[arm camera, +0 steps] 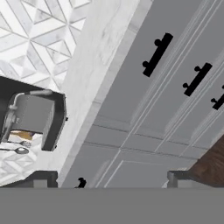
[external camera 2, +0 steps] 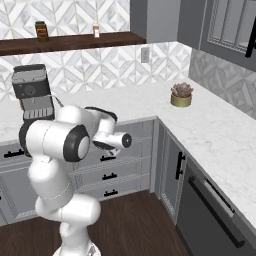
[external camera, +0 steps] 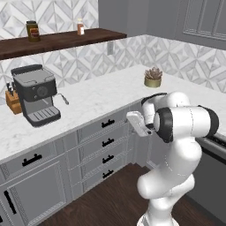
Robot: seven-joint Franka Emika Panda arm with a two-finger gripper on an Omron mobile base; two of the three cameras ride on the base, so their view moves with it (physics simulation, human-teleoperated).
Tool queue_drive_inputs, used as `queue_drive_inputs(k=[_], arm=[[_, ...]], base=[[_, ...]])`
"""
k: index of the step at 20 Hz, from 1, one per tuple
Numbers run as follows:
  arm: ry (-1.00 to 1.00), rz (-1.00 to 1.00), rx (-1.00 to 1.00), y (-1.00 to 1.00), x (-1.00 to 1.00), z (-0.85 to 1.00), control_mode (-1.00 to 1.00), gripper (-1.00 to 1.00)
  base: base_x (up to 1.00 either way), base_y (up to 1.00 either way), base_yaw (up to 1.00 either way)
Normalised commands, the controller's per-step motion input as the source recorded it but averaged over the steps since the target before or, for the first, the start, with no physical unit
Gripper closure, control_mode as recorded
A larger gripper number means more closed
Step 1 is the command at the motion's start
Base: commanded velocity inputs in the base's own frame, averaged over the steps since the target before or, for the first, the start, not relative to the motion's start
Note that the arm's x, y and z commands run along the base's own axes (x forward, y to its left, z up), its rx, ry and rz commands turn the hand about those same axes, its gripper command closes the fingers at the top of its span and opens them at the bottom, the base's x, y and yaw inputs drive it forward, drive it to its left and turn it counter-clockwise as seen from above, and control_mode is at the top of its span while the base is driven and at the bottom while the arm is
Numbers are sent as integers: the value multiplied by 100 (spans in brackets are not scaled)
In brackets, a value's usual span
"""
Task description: Take a straw from the drawer in front and place it inside the glass cup on the dining counter.
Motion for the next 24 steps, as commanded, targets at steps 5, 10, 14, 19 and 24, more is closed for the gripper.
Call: queue_drive_inputs(k=[5, 10, 14, 19, 24], arm=[[-1, 0, 6, 0, 23, -27, -100, -100], [1, 0, 11, 0, 28, -8, -100, -100], [0, -3, 7, 0, 36, -2, -100, -100], [0, -4, 0, 10, 48, -6, -100, -100], [3, -3, 0, 14, 40, -34, -100, -100]], base=[[0, 0, 0], [0, 0, 0], [0, 0, 0], [0, 0, 0], [0, 0, 0]])
